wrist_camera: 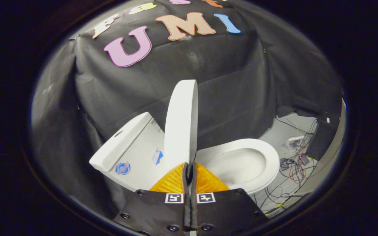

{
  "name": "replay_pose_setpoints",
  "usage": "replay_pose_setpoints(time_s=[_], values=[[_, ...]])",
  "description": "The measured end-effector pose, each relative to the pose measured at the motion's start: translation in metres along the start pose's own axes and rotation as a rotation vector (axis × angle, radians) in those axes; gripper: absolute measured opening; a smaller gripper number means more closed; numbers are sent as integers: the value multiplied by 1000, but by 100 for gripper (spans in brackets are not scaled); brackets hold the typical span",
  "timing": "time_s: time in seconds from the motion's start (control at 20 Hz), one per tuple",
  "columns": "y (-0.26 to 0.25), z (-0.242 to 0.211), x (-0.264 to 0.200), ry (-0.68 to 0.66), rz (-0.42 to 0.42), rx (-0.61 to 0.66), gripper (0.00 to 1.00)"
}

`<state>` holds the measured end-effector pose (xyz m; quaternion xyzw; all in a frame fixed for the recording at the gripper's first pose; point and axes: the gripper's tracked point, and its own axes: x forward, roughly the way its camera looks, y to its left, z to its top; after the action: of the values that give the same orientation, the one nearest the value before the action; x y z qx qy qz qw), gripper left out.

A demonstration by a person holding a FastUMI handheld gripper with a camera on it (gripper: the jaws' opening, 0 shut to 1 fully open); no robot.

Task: Open the toilet lid.

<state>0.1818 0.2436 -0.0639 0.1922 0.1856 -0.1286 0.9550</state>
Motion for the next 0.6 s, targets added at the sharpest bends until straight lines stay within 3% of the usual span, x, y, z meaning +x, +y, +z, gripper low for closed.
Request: replay_pose_setpoints(time_s=[0.6], values=[[71, -2, 10, 20, 88, -117, 0]])
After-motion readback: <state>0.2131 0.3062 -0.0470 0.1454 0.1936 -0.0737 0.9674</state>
